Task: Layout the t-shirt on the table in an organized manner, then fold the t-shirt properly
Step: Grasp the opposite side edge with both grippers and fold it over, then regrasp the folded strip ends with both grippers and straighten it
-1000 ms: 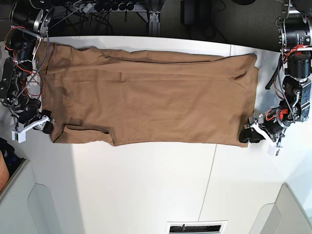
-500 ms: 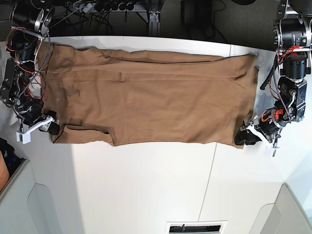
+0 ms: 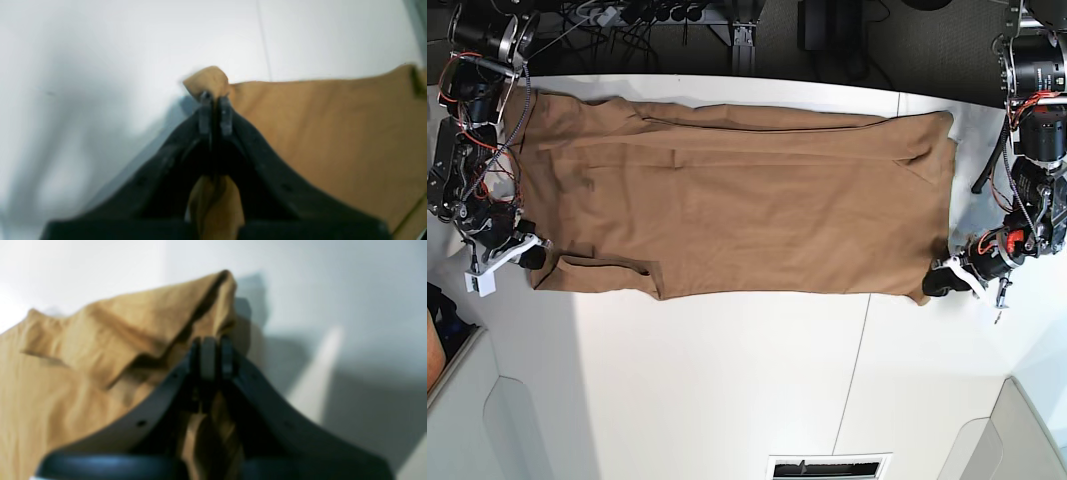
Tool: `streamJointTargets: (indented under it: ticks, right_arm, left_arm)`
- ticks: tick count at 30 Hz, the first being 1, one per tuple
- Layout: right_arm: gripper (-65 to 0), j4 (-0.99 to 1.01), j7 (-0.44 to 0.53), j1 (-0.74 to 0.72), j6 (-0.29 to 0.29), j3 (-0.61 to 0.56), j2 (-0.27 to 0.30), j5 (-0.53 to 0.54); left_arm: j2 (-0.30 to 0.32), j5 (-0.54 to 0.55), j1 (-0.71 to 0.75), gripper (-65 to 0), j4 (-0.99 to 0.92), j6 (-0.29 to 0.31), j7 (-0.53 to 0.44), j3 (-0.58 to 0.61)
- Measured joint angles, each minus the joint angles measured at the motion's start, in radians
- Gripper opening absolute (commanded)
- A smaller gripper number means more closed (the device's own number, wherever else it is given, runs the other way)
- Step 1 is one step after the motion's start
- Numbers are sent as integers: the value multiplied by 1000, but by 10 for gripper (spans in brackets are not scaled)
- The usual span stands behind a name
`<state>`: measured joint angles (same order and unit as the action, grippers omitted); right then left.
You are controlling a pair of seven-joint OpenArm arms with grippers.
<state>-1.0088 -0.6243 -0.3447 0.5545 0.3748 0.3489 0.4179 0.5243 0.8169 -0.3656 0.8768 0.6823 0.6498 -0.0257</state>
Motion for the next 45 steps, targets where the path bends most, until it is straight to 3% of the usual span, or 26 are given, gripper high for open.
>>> streamJointTargets:
  ticks: [7, 14, 21, 24, 31, 45]
  right_arm:
    - [-650, -276, -58, 164, 3, -2, 5, 72]
    - [-650, -442, -51, 308, 9, -4, 56, 87]
    - [-650, -471, -53, 373, 14, -3, 116, 117]
    - [-650, -472, -55, 385, 14, -3, 122, 119]
    - [-650, -471, -96, 389, 10, -3, 130, 152]
    - [-650, -471, -146, 453, 7, -1, 133, 196]
  left_arm:
    - [83, 122, 75, -650, 139, 4, 117, 2]
    - [151, 136, 183, -650, 244, 3, 121, -11]
    - [189, 171, 254, -650, 319, 7, 153, -36]
    - [198, 206, 306, -650, 396, 8, 195, -37]
    - [235, 179, 471, -650, 618, 10, 199, -37]
    - [238, 135, 517, -650, 629, 11, 199, -37]
